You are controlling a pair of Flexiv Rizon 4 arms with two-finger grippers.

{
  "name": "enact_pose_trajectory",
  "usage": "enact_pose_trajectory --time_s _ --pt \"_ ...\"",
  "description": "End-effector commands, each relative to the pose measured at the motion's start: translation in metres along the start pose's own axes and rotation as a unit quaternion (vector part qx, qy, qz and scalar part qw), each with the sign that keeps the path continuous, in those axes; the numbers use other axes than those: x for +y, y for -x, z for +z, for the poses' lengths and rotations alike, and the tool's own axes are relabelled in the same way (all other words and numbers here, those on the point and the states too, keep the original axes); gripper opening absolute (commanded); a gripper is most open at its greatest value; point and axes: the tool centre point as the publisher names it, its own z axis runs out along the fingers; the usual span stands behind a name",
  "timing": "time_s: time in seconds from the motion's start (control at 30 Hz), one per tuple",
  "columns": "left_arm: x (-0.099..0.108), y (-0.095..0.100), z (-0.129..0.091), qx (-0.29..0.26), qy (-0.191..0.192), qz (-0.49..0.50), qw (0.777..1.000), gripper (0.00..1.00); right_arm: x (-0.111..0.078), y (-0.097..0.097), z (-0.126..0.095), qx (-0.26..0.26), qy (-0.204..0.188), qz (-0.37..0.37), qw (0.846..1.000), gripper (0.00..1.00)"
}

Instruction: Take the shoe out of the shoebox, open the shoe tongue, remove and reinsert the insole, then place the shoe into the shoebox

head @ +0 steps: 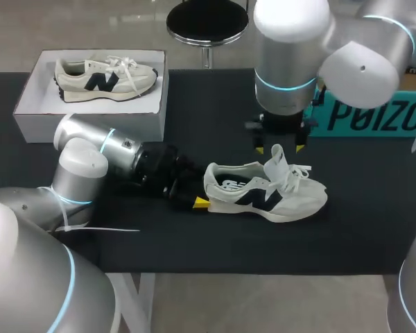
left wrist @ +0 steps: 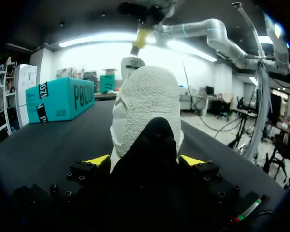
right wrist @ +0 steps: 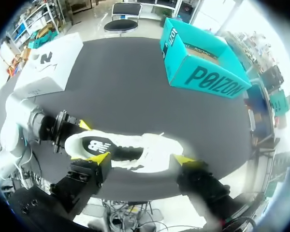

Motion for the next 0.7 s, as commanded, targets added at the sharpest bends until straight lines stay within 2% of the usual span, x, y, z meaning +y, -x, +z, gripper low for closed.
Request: enact_pose_trajectory --time_s 0.03,0.07,0.13,0.17,0.2,0.23,0.3,0.37,0.53,0.7 --pt "0.002 -0.001 0.001 0.000 0.001 0.000 1.000 0.00 0.002 0.003 -0.019 0.100 -0.023 -0.172 0.980 1.00" --pt "0.002 -0.001 0.001 0.000 0.001 0.000 1.000 0.00 0.004 -0.001 -0.021 0.119 -0.042 -0.212 0.969 1.00" --pt "0.002 -0.001 0.001 0.000 0.001 0.000 1.000 0.00 0.006 -0.018 -0.029 0.190 -0.099 -0.340 0.916 1.00" --pt "0.002 -0.001 0.001 0.000 0.001 0.000 1.000 0.00 0.006 -0.031 -0.032 0.217 -0.140 -0.402 0.878 1.00" --pt "0.002 -0.001 0.001 0.000 0.001 0.000 1.000 0.00 0.003 -0.045 -0.036 0.252 -0.180 -0.458 0.833 1.00" --pt "0.002 -0.001 0.001 0.000 0.001 0.000 1.000 0.00 -0.002 -0.059 -0.040 0.268 -0.206 -0.490 0.803 1.00" --pt "0.002 -0.001 0.001 0.000 0.001 0.000 1.000 0.00 -0.015 -0.078 -0.043 0.287 -0.261 -0.487 0.782 1.00" --pt "0.002 -0.001 0.001 0.000 0.001 0.000 1.000 0.00 -0.023 -0.082 -0.042 0.282 -0.317 -0.486 0.765 1.00" --pt "0.002 -0.001 0.001 0.000 0.001 0.000 1.000 0.00 -0.023 -0.082 -0.042 0.297 -0.345 -0.521 0.722 1.00" --pt "0.002 -0.001 0.001 0.000 0.001 0.000 1.000 0.00 -0.023 -0.082 -0.042 0.315 -0.380 -0.556 0.668 1.00"
